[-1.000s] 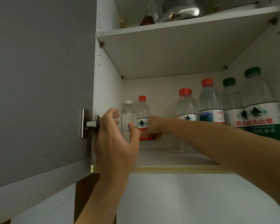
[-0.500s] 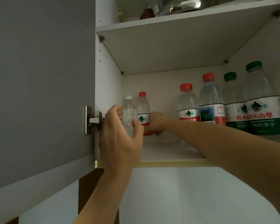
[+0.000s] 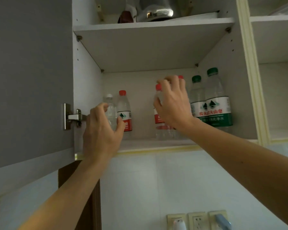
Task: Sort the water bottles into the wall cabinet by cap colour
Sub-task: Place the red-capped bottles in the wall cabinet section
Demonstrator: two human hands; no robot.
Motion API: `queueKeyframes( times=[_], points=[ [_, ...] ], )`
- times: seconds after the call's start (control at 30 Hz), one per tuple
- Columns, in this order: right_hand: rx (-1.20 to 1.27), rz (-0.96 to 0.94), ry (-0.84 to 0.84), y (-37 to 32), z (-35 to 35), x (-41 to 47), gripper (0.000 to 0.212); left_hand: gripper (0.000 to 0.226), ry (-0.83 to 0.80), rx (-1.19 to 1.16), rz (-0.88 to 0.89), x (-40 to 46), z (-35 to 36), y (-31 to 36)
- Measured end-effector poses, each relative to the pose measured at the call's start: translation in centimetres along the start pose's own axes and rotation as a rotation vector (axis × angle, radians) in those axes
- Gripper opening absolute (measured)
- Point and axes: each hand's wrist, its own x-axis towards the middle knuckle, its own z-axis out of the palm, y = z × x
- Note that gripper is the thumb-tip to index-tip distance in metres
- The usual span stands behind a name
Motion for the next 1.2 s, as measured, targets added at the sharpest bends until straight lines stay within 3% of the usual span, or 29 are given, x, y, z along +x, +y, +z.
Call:
queueKeyframes(
  times=[0.2,0.33,0.6,0.83,1.0,1.1,1.2],
  points=[
    [0.053,0.407,-0.1,3.7,-0.8,-3.5,0.065,0.071,-0.331,-0.031,-0.108,1.4,1.2,1.1],
    [0.062,0.444,-0.169,4.1,-0.4,-3.9,0.074,0.086,-0.566,-0.199,-0.138,4.5,4.0,4.0],
    [0.018,0.392,-0.131,4.6,-0.1,-3.5,0.073,0.134,-0.85,-0.513,-0.144,8.2,10.8,6.1],
    [-0.02,0.39,-0.198,4.8,0.0,-3.7,0.09,0.12,-0.782,-0.674,-0.063,8.3,13.5,5.3],
    [0.09,0.481,-0.303,5.2,0.1,-3.6,0.104,0.133,-0.779,-0.505,-0.09,8.8,13.0,3.4],
    [0.164,0.521,-0.342,5.6,0.0,-3.4,0.099,0.128,-0.771,-0.325,-0.106,8.8,12.7,2.1],
    [0.197,0.52,-0.389,5.6,0.0,-3.0,0.078,0.124,-0.748,-0.229,-0.107,9.0,12.9,1.0]
  ],
)
